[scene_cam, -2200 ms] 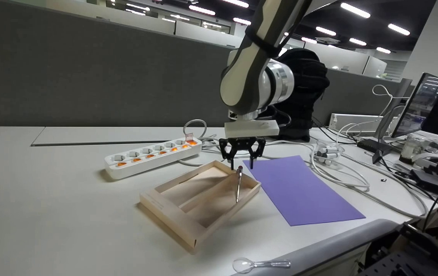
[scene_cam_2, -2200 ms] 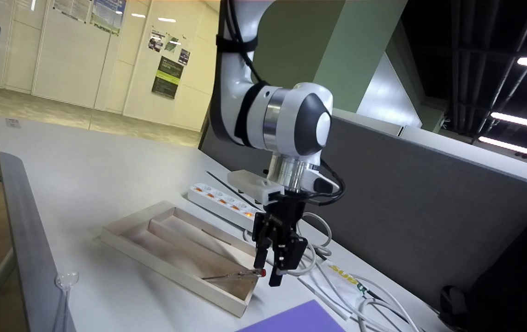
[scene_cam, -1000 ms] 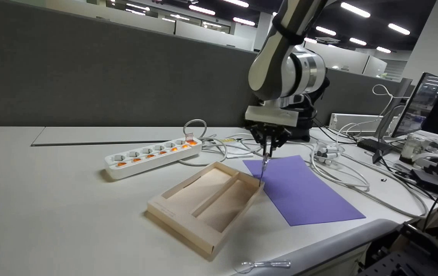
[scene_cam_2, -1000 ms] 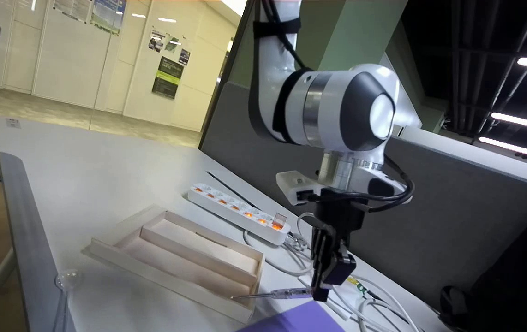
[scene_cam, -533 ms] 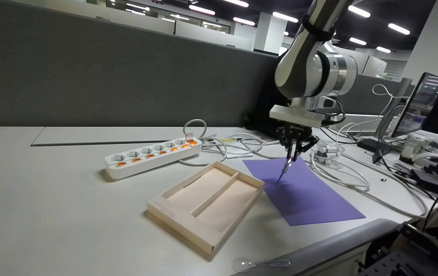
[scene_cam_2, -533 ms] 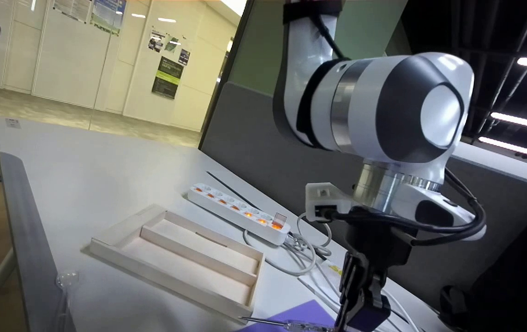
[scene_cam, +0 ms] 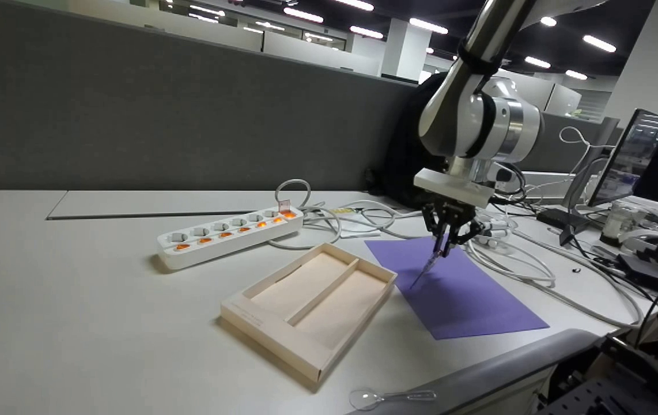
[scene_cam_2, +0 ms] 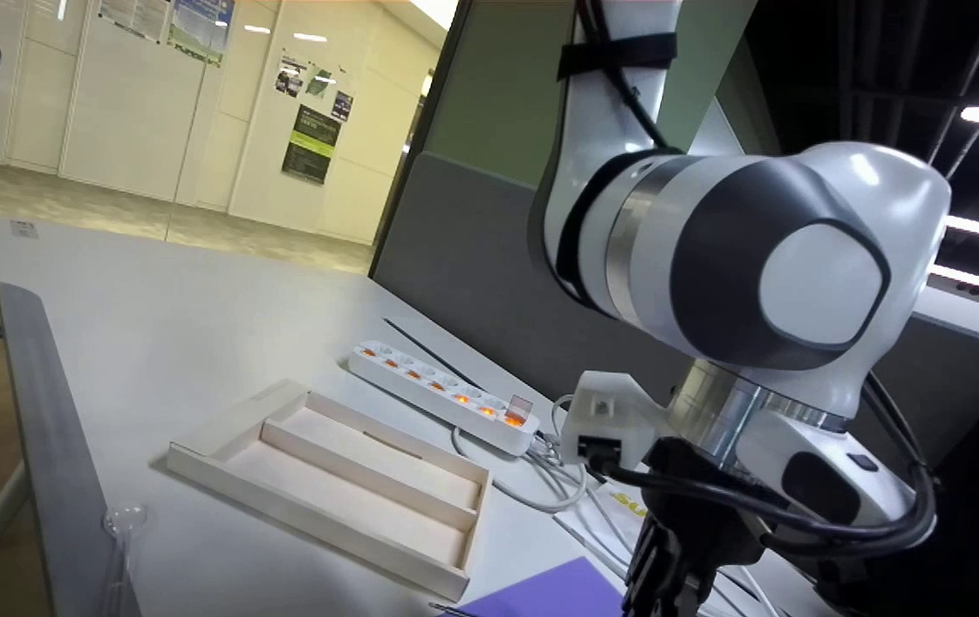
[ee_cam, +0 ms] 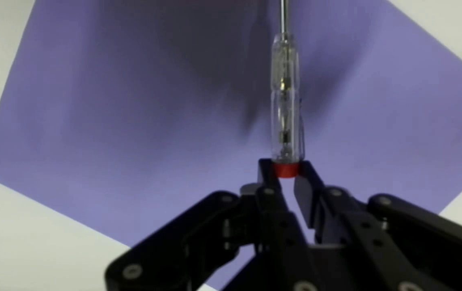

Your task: Put the screwdriver on the purple mat on the table

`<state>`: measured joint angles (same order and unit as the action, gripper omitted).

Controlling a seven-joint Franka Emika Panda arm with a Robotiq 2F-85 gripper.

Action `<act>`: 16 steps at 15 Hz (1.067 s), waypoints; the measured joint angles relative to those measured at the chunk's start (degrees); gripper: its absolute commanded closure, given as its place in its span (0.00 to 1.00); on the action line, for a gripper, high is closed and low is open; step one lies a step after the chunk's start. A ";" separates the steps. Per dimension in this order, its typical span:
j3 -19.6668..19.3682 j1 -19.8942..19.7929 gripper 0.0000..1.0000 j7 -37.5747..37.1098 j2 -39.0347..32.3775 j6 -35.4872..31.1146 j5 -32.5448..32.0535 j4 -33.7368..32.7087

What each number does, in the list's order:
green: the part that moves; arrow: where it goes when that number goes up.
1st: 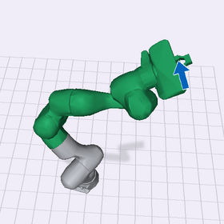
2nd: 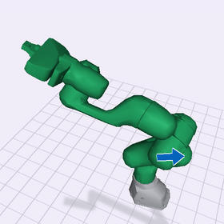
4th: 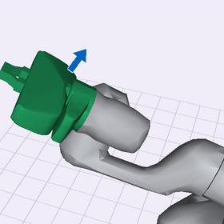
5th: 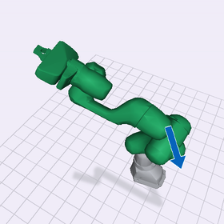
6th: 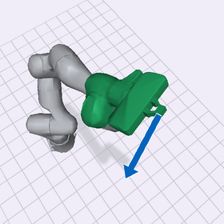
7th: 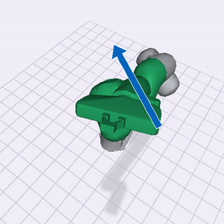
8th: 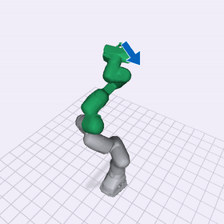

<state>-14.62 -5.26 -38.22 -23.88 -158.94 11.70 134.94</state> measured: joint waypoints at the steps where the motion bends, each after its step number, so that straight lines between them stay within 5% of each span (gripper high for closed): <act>1: 0.84 -0.78 0.96 1.24 -0.77 0.00 1.34 -0.45; 6: 3.95 -3.68 0.96 6.64 -5.61 0.33 6.21 -4.31; 7: 4.35 -4.11 0.57 7.60 -6.51 0.52 6.89 -5.13; 8: 4.70 -4.50 0.57 8.59 -7.32 0.82 7.61 -5.93; 16: 5.90 -5.99 0.04 12.86 -9.37 3.80 9.81 -8.95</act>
<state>-8.73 -11.25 -25.36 -33.26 -155.14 21.52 125.99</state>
